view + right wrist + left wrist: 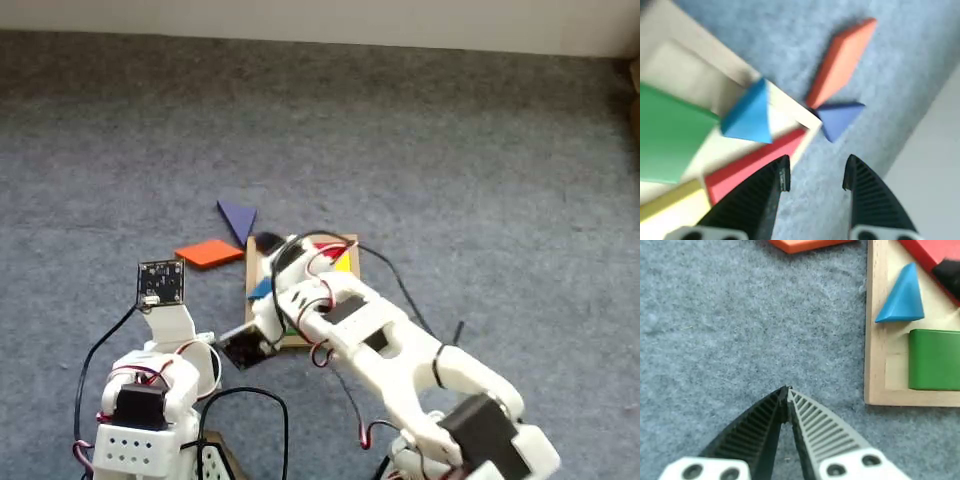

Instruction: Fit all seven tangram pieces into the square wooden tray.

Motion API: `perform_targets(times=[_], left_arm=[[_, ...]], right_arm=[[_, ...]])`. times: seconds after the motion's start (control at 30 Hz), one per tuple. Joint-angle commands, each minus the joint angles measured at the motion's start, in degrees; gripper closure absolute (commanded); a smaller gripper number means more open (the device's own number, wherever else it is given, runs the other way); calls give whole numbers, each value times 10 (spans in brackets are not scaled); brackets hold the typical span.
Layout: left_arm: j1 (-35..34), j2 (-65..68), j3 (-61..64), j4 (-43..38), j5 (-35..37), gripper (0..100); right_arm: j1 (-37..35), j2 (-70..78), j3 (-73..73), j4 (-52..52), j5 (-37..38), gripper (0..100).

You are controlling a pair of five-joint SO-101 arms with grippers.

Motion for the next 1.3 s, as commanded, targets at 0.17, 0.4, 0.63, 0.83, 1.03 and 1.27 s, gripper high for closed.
perform_targets(times=[0.17,0.4,0.63,0.83,1.03,1.27], left_arm=[[7,-16,11,2,-2,994],[7,-16,11,2,-2,994],[7,-16,11,2,-2,994],[7,-16,11,2,-2,994],[7,-16,11,2,-2,994],[7,-16,11,2,-2,994]], right_arm=[[115,-207,5,118,-212,864],[246,-331,7,350,-495,947],[305,-390,8,530,-706,949],[306,-400,9,609,-907,950],[342,-470,30,654,-985,995],[386,-682,160,632,-987,994]])
